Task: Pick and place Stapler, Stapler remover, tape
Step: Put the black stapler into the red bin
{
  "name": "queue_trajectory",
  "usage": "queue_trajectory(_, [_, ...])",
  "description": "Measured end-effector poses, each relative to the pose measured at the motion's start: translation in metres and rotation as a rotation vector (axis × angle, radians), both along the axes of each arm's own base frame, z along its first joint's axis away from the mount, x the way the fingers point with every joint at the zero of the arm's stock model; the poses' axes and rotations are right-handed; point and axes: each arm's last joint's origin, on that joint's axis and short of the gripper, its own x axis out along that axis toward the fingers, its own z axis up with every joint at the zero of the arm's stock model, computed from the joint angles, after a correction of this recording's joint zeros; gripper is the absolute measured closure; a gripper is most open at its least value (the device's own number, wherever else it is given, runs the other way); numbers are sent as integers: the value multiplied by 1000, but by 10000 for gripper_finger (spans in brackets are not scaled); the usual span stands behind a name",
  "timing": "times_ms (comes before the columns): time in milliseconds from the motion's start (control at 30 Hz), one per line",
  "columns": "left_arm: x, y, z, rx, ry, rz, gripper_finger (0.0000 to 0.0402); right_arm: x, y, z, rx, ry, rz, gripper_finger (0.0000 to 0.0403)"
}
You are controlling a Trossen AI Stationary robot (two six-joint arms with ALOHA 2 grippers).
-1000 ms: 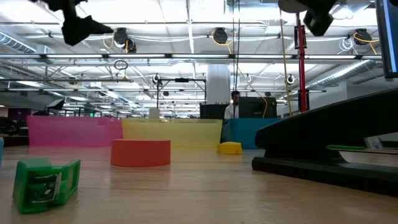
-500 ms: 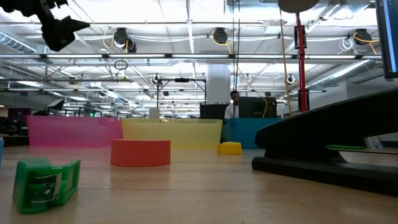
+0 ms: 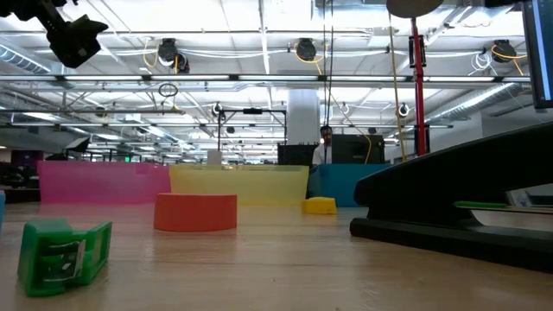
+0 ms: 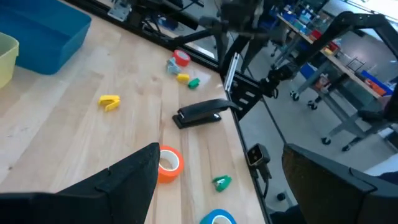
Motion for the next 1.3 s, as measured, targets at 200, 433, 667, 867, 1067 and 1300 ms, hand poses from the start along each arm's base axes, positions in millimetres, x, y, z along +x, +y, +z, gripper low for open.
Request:
queue_trajectory(200, [0, -1, 0, 14, -5, -26, 66, 1, 3, -13, 40, 115, -49, 165])
queue_trajectory(433, [0, -1, 0, 18, -5, -27, 66, 2, -1, -11, 42, 110, -61, 165])
queue_trajectory(667, [0, 0, 0, 27, -10, -27, 66, 2, -2, -11, 25, 105, -33, 165])
queue_trajectory(867, [0, 0, 0, 27, -12, -27, 66, 2, -2, -11, 5, 89, 15, 165])
queue_trajectory(1067, [0, 0, 0, 23, -11, -25, 66, 2, -2, -11, 7, 91, 11, 165])
queue_trajectory(1300, [0, 0, 0, 22, -10, -25, 66, 2, -2, -11, 7, 91, 8, 165])
